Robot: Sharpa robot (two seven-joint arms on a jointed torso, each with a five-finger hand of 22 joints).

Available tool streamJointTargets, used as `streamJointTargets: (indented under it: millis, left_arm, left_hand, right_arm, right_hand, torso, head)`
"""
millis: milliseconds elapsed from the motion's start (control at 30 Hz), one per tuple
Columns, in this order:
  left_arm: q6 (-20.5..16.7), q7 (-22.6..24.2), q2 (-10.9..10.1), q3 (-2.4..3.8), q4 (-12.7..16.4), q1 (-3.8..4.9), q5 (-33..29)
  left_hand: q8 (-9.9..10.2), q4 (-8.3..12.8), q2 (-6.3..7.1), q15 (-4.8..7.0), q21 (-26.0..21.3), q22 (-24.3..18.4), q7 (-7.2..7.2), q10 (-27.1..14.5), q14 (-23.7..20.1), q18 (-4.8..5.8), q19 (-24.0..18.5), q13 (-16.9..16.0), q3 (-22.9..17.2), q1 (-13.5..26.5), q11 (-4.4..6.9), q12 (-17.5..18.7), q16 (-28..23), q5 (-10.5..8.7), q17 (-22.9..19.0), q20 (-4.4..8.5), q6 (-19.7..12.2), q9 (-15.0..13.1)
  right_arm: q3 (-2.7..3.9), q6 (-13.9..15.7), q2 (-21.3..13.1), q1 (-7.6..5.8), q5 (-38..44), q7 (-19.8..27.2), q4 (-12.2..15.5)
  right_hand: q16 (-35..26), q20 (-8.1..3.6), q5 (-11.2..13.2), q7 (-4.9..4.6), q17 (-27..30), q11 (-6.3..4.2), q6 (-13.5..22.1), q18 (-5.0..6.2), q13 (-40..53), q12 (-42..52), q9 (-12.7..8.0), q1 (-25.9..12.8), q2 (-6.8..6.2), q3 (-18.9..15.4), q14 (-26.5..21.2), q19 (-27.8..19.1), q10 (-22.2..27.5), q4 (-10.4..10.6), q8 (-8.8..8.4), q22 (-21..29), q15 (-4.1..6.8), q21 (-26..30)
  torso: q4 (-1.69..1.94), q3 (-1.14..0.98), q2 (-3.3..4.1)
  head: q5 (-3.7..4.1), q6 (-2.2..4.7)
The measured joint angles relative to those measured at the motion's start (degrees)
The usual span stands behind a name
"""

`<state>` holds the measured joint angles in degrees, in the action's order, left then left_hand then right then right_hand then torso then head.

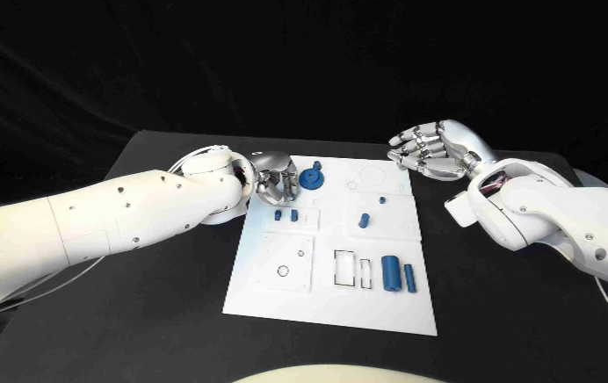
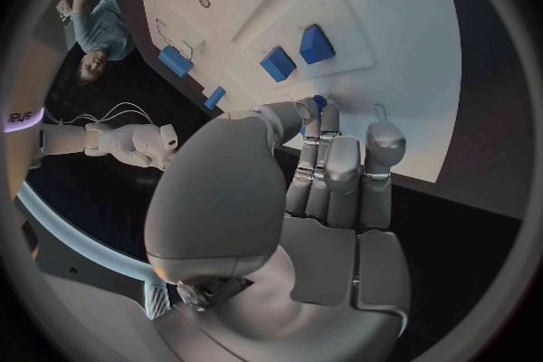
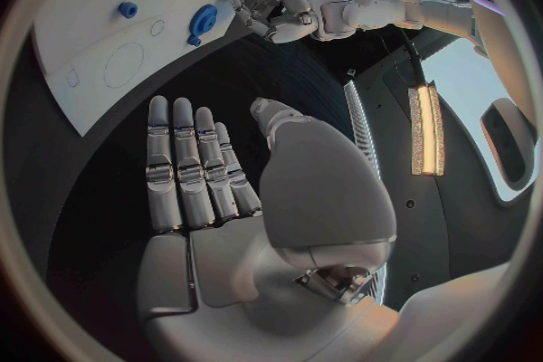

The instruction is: Assemble the parts on the task board

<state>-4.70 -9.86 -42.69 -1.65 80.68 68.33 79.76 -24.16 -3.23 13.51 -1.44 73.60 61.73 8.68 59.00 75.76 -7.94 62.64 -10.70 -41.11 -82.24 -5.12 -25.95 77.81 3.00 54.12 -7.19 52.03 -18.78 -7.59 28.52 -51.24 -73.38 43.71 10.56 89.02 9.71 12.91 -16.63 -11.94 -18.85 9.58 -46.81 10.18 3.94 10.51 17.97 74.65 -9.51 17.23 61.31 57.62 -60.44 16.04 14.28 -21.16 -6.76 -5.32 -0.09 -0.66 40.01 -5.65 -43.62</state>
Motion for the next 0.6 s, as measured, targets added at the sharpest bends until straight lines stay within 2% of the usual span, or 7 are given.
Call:
streamJointTargets:
  millis: [233,267,433,600]
  left_arm:
    - [0.02,0.0,0.1,-0.06,-0.16,0.0,-0.05]
    - [0.01,0.0,0.1,-0.07,-0.17,0.0,-0.07]
    - [0.0,0.0,0.03,-0.12,-0.12,-0.07,-0.22]
    - [-0.06,0.0,-0.1,-0.15,0.11,-0.15,-0.41]
  left_hand:
    - [1.02,0.0,0.54,-0.03,-0.51,-0.41,0.21,-0.03,-0.03,0.0,-0.48,0.41,0.0,0.55,-0.03,1.19,0.0,0.0,-0.74,-0.04,-0.2,0.39]
    - [1.45,0.0,0.68,-0.32,-0.71,-0.6,0.46,-0.35,-0.32,0.0,-0.64,0.6,0.0,0.68,-0.35,1.64,0.0,0.0,-1.11,-0.2,-0.46,0.56]
    - [2.24,0.0,0.68,-0.32,-0.93,-1.03,0.93,-0.76,-0.74,-0.01,-1.03,1.02,0.0,0.68,-0.76,2.49,-0.23,0.0,-2.05,-0.19,-0.93,0.82]
    - [2.24,0.0,0.91,-0.52,-1.15,-1.12,0.93,-0.76,-0.94,-0.01,-1.24,1.07,0.0,0.91,-0.76,2.84,-0.23,0.0,-2.29,-0.39,-0.93,0.9]
  right_arm:
    - [0.0,0.0,0.0,0.0,0.0,0.0,-0.03]
    - [0.0,0.0,0.0,0.0,0.0,0.0,-0.04]
    - [0.0,0.0,0.01,0.0,0.0,0.0,-0.09]
    - [0.0,0.0,0.04,0.01,0.0,0.01,-0.12]
  right_hand:
    - [0.0,0.0,0.0,0.0,0.0,0.0,0.0,0.0,0.0,0.0,0.0,0.0,0.0,0.0,0.0,0.0,0.0,0.0,0.0,0.0,0.0,0.0]
    - [0.0,0.0,0.0,0.0,0.0,0.0,0.0,0.0,0.0,0.0,0.0,0.0,0.0,0.0,0.0,0.0,0.0,0.0,0.0,0.0,0.0,0.0]
    - [0.0,0.0,0.0,0.0,-0.01,0.0,0.0,0.0,0.0,0.0,0.0,0.0,0.0,0.0,0.0,0.0,0.0,0.0,0.0,0.0,0.0,0.0]
    - [-0.13,0.0,0.0,0.0,0.02,0.0,0.0,0.0,-0.02,0.0,0.0,0.0,0.0,0.0,0.0,0.0,0.0,0.0,0.0,0.05,0.0,0.0]
  torso:
    - [-0.01,0.0,0.0]
    - [0.0,0.0,0.0]
    - [0.04,0.0,-0.01]
    - [0.05,0.0,-0.02]
  head:
    - [0.03,0.0]
    - [0.03,0.0]
    - [0.07,0.03]
    - [0.07,0.07]
